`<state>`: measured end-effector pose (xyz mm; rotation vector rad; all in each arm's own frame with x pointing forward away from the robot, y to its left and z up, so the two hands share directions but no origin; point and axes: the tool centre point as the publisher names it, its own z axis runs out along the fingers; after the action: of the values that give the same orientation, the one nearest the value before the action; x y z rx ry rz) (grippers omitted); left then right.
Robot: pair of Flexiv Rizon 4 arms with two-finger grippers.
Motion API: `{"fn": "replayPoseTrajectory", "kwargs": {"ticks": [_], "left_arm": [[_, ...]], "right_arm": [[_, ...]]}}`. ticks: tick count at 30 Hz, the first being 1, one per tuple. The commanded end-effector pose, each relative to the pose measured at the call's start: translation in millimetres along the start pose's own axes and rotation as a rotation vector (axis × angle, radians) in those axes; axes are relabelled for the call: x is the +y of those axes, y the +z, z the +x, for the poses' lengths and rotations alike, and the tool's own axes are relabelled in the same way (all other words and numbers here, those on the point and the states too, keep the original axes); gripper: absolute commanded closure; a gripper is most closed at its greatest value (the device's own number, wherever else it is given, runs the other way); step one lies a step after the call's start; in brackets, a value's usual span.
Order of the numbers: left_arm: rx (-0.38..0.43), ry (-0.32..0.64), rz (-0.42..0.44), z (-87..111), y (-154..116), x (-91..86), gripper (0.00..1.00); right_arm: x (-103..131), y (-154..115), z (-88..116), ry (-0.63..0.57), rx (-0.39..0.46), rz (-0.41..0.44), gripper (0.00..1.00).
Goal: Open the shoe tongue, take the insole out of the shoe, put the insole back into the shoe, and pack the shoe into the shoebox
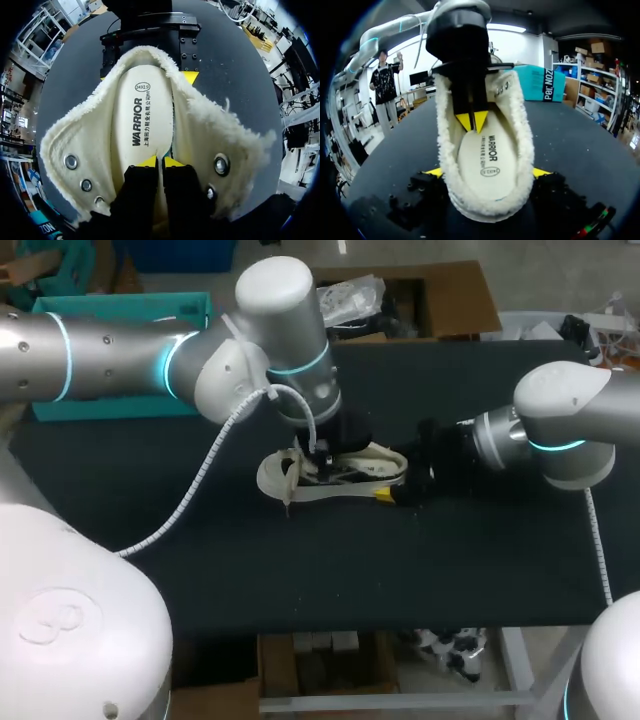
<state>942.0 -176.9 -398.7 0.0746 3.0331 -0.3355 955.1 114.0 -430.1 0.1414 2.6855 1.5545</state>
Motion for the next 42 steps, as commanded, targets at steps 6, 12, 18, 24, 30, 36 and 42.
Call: {"fn": "replayPoseTrajectory", "kwargs": {"ticks": [6,12,18,24,30,36,42], "left_arm": [[0.065,0.039,0.167,3.0,-17.1,-7.9,1.0],[0.111,0.071,0.22,8.1,-34.6,-13.5,1.0],[0.162,0.095,0.279,9.1,-48.2,-13.0,1.0],[0.203,0.11,0.345,10.8,-61.5,-10.6,1.0],[0.234,0.124,0.402,11.6,-75.7,-11.4,1.0],[0.291,0.105,0.335,15.4,-74.9,-23.2,1.0],[0.377,0.04,0.176,8.8,-60.4,-37.4,1.0]], "right_arm": [[-4.0,5.9,0.4,-0.003,0.004,-0.005,1.0],[-4.0,5.9,0.4,-0.003,0.004,-0.005,1.0],[-4.0,5.9,0.4,-0.003,0.004,-0.005,1.0],[-4.0,5.9,0.4,-0.003,0.004,-0.005,1.0],[-4.0,5.9,0.4,-0.003,0.004,-0.005,1.0],[-4.0,5.9,0.4,-0.003,0.004,-0.005,1.0],[-4.0,5.9,0.4,-0.003,0.004,-0.005,1.0]]}}
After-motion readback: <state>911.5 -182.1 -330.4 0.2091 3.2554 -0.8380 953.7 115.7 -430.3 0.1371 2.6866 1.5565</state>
